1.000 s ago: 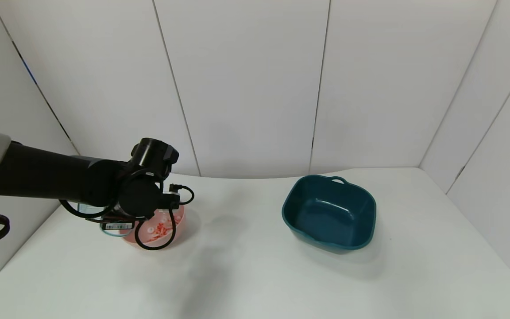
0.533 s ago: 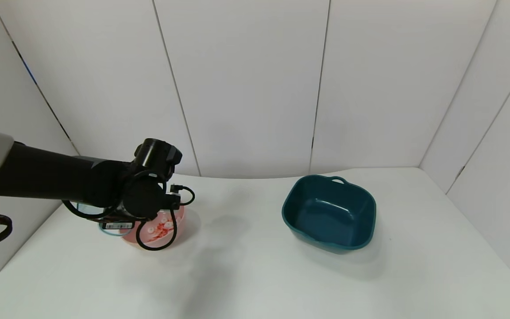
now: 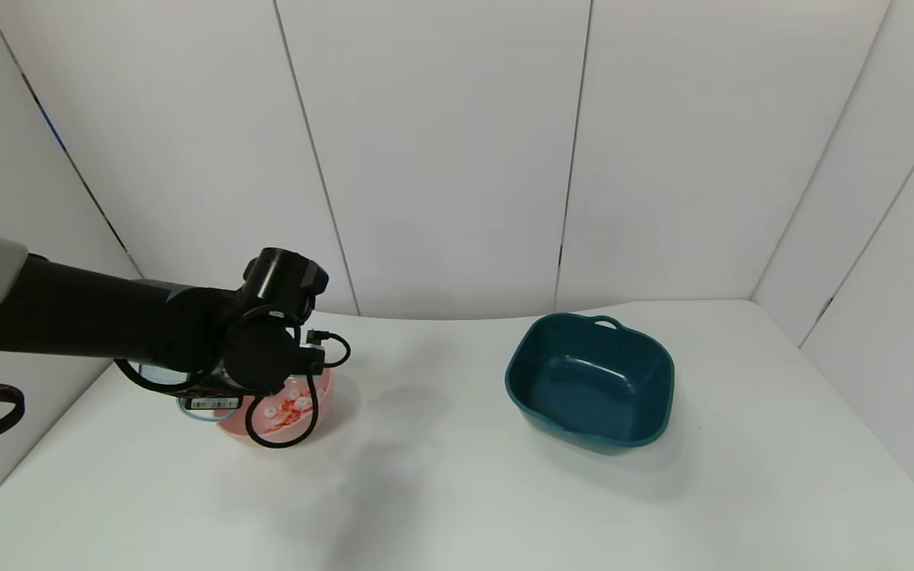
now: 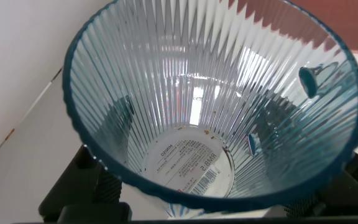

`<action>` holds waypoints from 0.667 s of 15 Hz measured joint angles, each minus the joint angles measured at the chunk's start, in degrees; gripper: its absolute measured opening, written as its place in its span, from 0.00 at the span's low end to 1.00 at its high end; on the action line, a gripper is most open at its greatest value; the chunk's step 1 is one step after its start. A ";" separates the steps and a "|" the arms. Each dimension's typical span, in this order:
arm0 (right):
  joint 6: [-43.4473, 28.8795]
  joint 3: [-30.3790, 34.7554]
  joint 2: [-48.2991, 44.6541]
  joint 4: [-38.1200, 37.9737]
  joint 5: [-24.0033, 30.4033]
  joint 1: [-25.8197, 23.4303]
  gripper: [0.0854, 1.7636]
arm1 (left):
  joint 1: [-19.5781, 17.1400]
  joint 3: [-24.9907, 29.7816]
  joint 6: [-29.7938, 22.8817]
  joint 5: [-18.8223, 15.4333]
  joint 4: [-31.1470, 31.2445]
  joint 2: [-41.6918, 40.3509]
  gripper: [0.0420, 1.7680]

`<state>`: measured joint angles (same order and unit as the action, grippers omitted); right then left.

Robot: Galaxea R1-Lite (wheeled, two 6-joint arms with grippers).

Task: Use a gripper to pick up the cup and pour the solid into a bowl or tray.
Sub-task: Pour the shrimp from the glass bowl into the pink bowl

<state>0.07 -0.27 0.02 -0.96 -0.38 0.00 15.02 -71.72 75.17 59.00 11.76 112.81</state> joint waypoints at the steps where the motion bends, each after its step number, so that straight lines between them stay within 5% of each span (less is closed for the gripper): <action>1: 0.02 0.00 0.00 0.02 0.02 0.00 0.97 | 0.02 -0.17 -0.22 -0.22 -0.11 -0.11 0.75; 7: 0.02 0.02 0.00 0.09 0.02 0.00 0.97 | -0.56 -0.37 -1.19 -2.86 -0.28 -3.44 0.75; 10: 0.02 0.05 0.00 0.06 0.02 0.00 0.97 | -0.94 -0.13 -8.35 -6.03 -0.35 -5.18 0.75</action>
<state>0.10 -0.22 0.02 -0.90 -0.35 0.00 14.08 -71.85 66.82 52.97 11.41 107.63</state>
